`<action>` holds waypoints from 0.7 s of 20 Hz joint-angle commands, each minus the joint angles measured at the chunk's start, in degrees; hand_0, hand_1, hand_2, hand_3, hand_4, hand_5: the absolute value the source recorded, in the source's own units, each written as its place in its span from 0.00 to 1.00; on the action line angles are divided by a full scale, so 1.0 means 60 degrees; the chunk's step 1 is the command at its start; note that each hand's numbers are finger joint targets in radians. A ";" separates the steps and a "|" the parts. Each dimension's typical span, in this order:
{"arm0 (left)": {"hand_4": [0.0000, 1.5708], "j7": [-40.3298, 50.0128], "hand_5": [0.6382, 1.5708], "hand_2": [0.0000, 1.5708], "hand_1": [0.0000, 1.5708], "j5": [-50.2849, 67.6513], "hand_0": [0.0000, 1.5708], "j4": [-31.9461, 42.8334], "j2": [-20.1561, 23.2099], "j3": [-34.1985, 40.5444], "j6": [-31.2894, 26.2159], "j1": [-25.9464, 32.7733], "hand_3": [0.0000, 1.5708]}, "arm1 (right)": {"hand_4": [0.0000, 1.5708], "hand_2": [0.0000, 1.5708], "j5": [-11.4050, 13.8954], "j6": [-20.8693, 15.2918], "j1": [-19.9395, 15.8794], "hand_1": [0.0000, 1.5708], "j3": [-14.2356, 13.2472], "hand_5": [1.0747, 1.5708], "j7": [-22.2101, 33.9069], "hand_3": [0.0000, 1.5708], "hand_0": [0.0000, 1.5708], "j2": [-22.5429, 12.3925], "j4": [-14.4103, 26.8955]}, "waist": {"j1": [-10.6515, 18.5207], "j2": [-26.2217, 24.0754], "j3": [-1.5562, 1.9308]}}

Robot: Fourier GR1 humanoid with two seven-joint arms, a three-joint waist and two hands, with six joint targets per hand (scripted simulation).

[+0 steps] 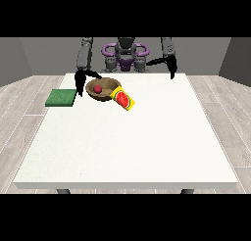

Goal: Pick the cup and pour the ball into the bowl, then pick the bowl and place it on the pad

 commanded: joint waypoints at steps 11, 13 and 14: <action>0.00 0.0190 0.99 0.00 0.00 0.0121 0.00 -0.0960 0.0228 0.0185 -0.0548 0.0593 0.00 | 0.25 0.00 -0.0285 -0.0266 -0.0786 0.00 -0.0078 1.00 -0.1104 0.00 0.00 0.0251 0.2564 | 0.0122 0.0241 0.0002; 0.00 0.0381 1.00 0.00 0.00 0.0360 0.00 -0.1296 0.0564 0.0330 -0.0872 -0.0020 0.00 | 0.28 0.25 -0.0494 -0.1479 -0.0869 0.50 -0.0810 0.92 -0.0305 0.00 0.50 -0.0117 0.2903 | 0.0558 0.0869 0.0001; 0.05 0.0517 1.00 0.00 0.00 0.0328 0.00 -0.1571 0.0321 0.0223 -0.0667 -0.0397 0.00 | 0.30 1.00 0.0120 -0.1728 -0.0334 0.92 -0.0404 0.88 -0.0872 0.00 0.92 -0.0095 0.3104 | 0.0611 0.1161 0.0008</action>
